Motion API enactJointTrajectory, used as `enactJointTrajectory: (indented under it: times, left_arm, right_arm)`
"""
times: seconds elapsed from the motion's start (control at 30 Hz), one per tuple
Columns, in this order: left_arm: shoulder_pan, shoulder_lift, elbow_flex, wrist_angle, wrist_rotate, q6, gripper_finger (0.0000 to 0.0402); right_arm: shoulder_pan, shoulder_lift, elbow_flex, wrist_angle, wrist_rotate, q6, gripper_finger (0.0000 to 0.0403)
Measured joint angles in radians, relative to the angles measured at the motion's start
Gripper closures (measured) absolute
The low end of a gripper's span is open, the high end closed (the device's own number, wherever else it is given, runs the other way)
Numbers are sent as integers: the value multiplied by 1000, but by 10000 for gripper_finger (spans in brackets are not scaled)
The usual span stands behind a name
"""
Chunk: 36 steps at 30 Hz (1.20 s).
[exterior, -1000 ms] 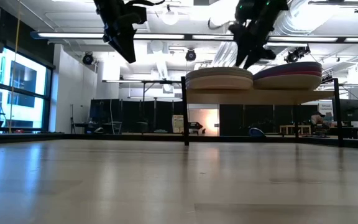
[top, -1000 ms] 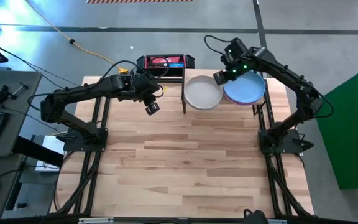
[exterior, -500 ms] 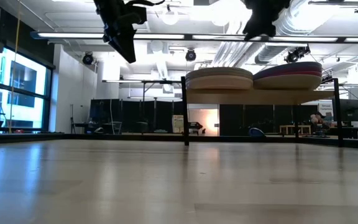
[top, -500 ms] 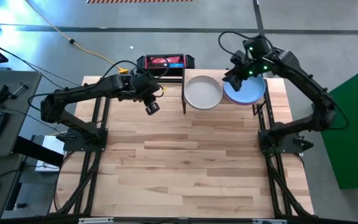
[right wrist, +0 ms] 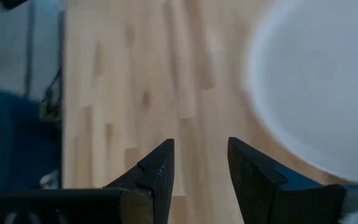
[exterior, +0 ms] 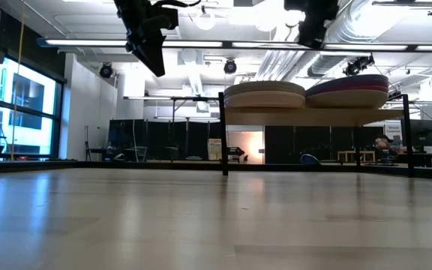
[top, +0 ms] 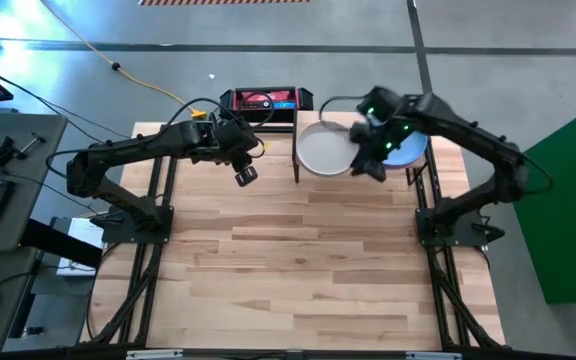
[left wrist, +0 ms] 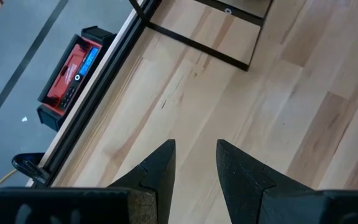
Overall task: Place and stack plates onto a shelf
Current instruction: Stack the gray plate on top of the light blue plate on the shelf
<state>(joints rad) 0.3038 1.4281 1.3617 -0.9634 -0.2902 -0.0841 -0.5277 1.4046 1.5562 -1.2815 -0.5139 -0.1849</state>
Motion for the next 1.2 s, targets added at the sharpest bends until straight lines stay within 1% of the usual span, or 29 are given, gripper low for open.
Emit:
enactJointTrajectory:
  times: [0.07, 0.17, 0.27, 0.43, 0.47, 0.53, 0.6, 0.7, 0.8, 0.97, 1.13, 1.2]
  left_arm:
    - [0, 0, 0, 0, 0, 0, 298]
    - [-2, 0, 0, 0, 0, 0, 298]
    - [-4, 0, 0, 0, 0, 0, 298]
    - [-4, 0, 0, 0, -1, 1, 298]
    - [-4, 0, -1, 4, -5, 17, 298]
    - [-3, 0, -1, 36, -14, 101, 298]
    - [2, 0, -1, 79, -16, 202, 298]
    - [3, 0, -1, 132, -17, 275, 298]
    - [3, 0, -1, 177, -17, 270, 298]
    - [3, 0, -1, 229, -10, 245, 298]
    - [3, 0, -1, 236, -10, 244, 298]
    - [3, 0, -1, 236, -9, 244, 298]
  right_arm:
    - [45, 21, 0, 10, -21, -1, 274]
    - [95, 59, 0, 27, -19, 26, 274]
    - [129, 100, 0, 35, -18, 50, 274]
    - [165, 176, -1, 65, -17, 48, 274]
    - [169, 190, -1, 72, -16, 49, 274]
    - [173, 216, -1, 84, -2, 50, 274]
    - [177, 241, -1, 92, 41, 59, 274]
    - [177, 260, -1, 108, 123, 87, 274]
    - [177, 271, -1, 129, 162, 105, 274]
    - [174, 271, -1, 169, 167, 124, 274]
    - [164, 271, -1, 192, 177, 136, 274]
    - [160, 271, -1, 203, 203, 142, 274]
